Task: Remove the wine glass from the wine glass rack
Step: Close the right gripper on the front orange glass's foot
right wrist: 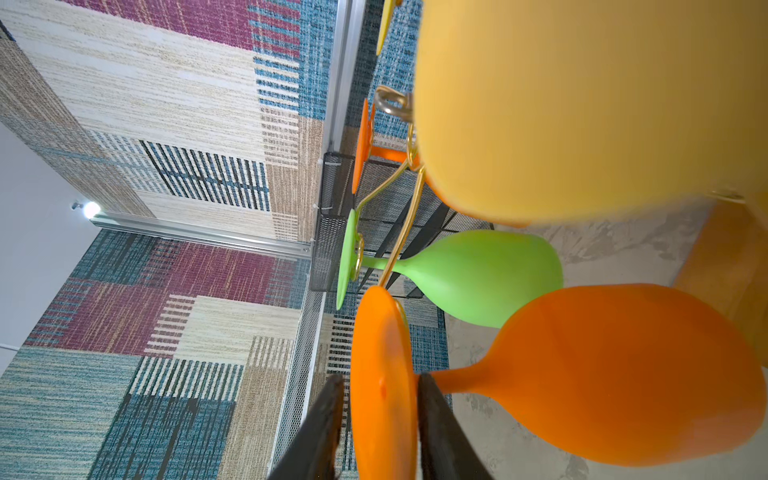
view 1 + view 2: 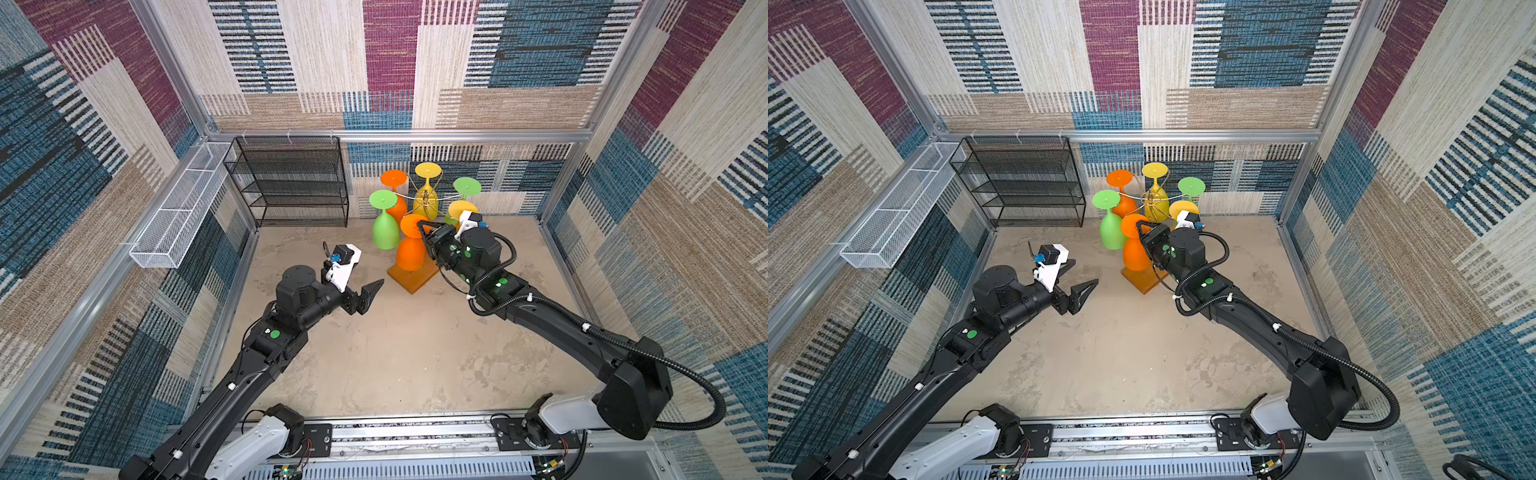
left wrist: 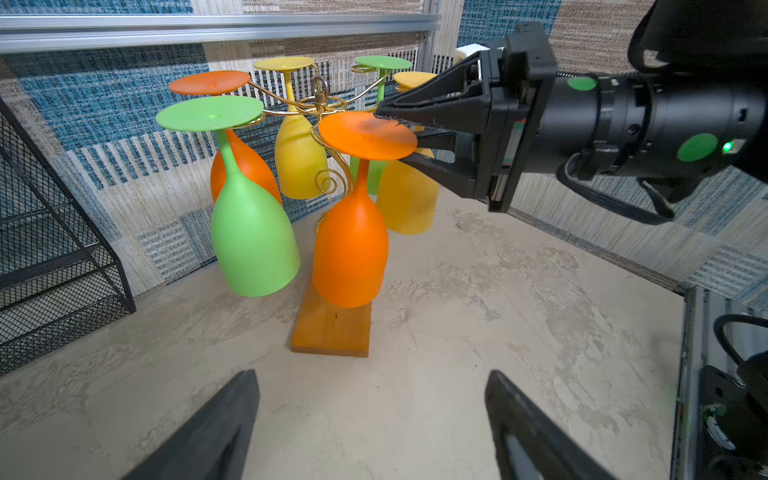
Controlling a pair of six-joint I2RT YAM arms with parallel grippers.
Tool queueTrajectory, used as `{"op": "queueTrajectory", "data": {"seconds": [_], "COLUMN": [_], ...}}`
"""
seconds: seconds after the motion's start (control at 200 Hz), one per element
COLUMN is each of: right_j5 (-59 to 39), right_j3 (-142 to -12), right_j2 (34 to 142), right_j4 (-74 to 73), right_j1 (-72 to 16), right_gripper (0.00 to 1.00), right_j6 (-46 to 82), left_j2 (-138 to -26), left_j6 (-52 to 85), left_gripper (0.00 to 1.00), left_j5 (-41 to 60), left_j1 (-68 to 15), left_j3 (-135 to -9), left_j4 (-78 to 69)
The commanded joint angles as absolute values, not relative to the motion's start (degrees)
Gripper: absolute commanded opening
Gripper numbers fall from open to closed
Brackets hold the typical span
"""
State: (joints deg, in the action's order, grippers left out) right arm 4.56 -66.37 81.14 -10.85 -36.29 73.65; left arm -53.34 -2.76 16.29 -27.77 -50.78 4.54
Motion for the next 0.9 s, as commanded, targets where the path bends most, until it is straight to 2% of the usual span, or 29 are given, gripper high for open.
{"op": "queueTrajectory", "data": {"seconds": [0.0, 0.075, 0.386, 0.646, 0.896], "right_j5": [6.06, 6.33, 5.86, 5.23, 4.88], "right_j3": [-66.59, -66.18, -66.87, -67.23, -68.39], "right_j2": [81.22, 81.12, 81.12, 81.12, 81.2], "right_j4": [-13.43, -14.14, -13.97, -14.94, -14.74], "right_j1": [-36.3, -36.3, -36.3, -36.35, -36.39], "right_gripper": [0.29, 0.23, 0.08, 0.02, 0.0], "right_j6": [74.04, 74.52, 74.74, 74.27, 73.21], "left_j2": [-53.22, -53.19, -53.14, -53.16, -53.5], "left_j6": [-3.34, -3.43, -3.34, -3.26, -3.16], "left_gripper": [0.88, 0.87, 0.87, 0.87, 0.86], "left_j5": [14.56, 14.07, 13.71, 13.65, 13.71], "left_j1": [-27.86, -27.94, -28.2, -28.3, -28.47], "left_j3": [-50.54, -50.45, -50.41, -50.36, -50.5], "left_j4": [3.62, 3.62, 3.51, 3.56, 3.52]}}
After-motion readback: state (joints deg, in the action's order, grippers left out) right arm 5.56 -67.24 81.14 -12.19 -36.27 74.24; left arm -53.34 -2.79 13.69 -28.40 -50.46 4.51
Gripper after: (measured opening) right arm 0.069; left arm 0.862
